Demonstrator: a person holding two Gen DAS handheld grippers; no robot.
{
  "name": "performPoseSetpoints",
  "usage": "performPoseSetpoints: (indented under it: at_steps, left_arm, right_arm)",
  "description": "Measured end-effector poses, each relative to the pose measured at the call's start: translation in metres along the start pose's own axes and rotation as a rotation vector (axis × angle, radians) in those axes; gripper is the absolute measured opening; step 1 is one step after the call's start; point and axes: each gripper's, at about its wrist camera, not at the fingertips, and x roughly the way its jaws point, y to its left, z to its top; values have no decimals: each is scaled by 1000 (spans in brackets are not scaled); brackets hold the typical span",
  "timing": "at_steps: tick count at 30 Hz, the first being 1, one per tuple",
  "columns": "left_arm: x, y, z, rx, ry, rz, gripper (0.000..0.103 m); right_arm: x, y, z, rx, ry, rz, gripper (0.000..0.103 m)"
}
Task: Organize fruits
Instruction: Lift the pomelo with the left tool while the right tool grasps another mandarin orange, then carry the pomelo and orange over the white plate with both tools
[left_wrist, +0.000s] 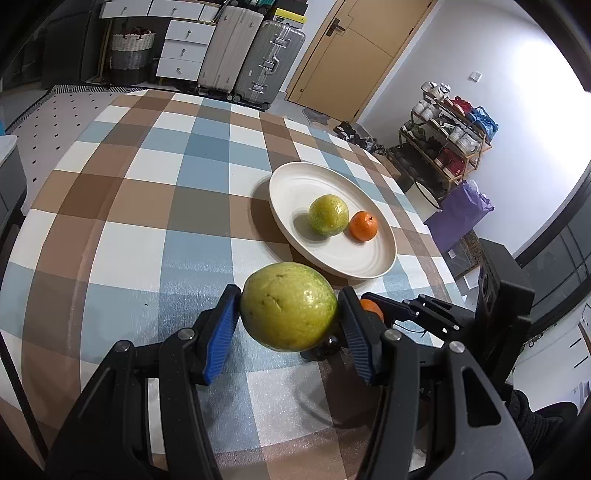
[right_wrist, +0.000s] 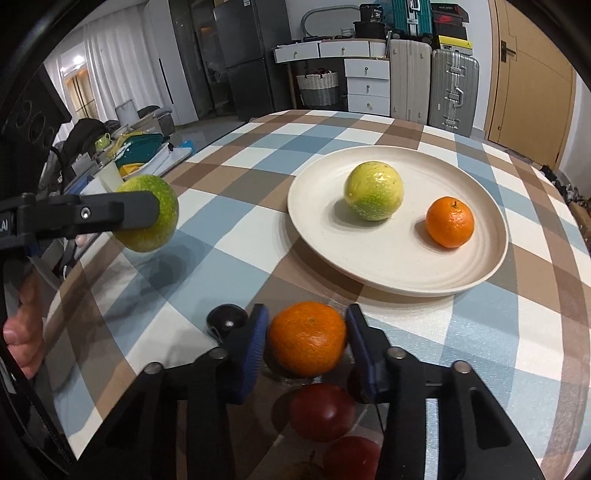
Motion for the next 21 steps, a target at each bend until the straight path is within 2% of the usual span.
performPoseSetpoints:
  at_steps: [6,21]
  left_arm:
    - [1,-3,4,5,-4,0,52]
    - [15,-29,50,81,-15,-27,52]
  right_arm:
    - [-6,-3,0,18,-23,22,41]
    - [-43,-22,28,72,-154,47,41]
